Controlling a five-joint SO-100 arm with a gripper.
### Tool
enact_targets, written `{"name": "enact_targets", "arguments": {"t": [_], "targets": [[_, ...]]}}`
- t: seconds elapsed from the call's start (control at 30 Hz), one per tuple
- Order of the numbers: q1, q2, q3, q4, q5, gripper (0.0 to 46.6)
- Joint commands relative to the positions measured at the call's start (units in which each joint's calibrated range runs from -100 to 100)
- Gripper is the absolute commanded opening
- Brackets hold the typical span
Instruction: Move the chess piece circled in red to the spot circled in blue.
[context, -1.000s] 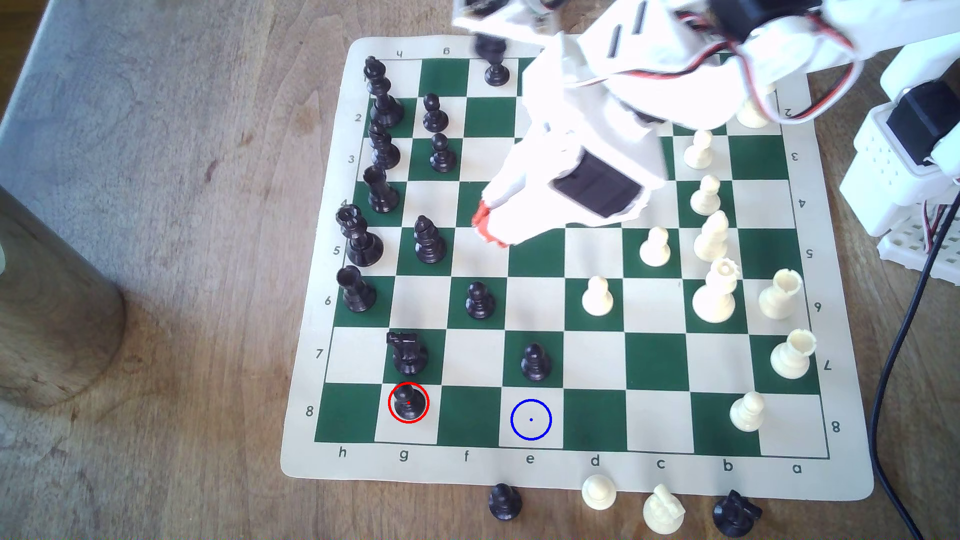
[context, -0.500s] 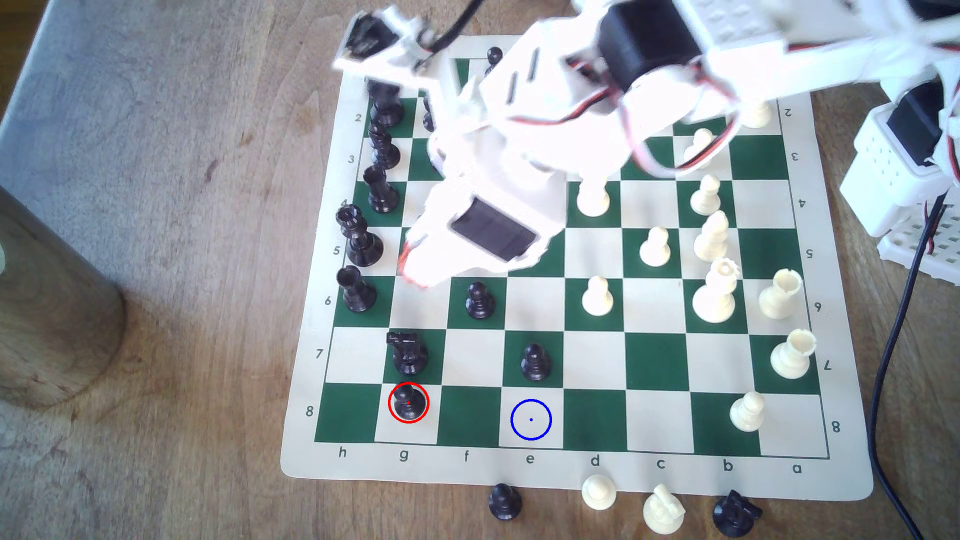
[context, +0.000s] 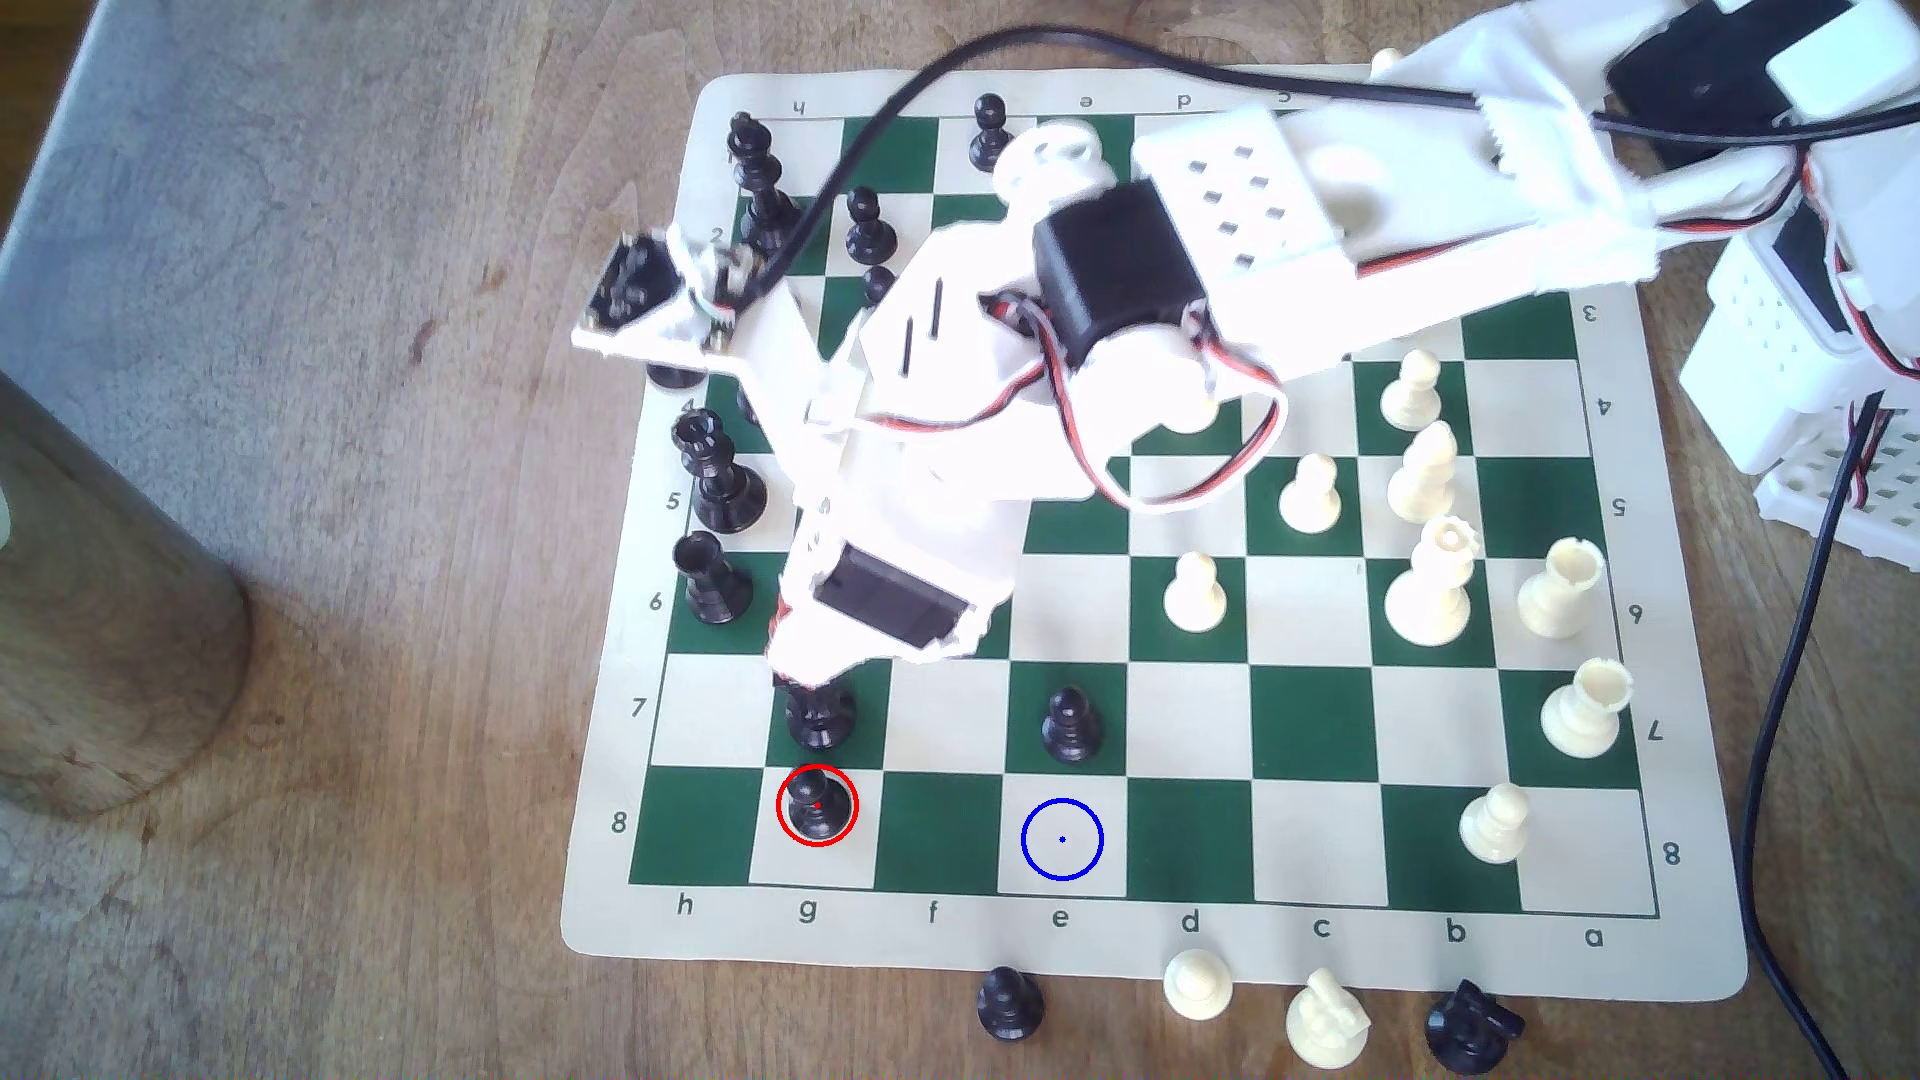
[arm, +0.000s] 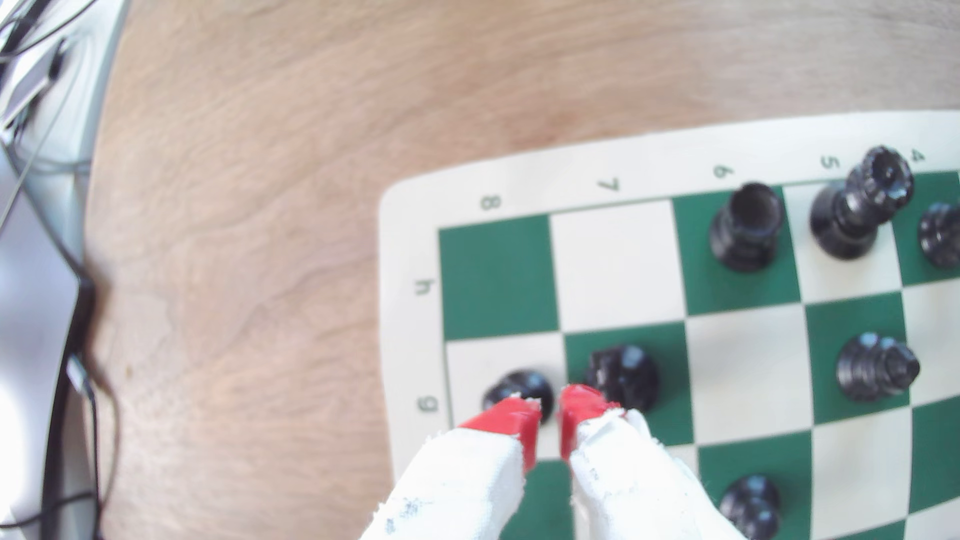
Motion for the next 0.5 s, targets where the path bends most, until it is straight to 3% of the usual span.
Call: {"name": "enact_targets", "arguments": {"t": [0.0, 0.2, 0.47], "targets": [[-0.7, -0.6, -7.0, -1.2, -0.3, 2.2], [-0.8, 0.9, -7.4, -0.5, -0.5, 12.6], [-2.0, 3.0, -6.7, 1.4, -0.4, 14.7]]}}
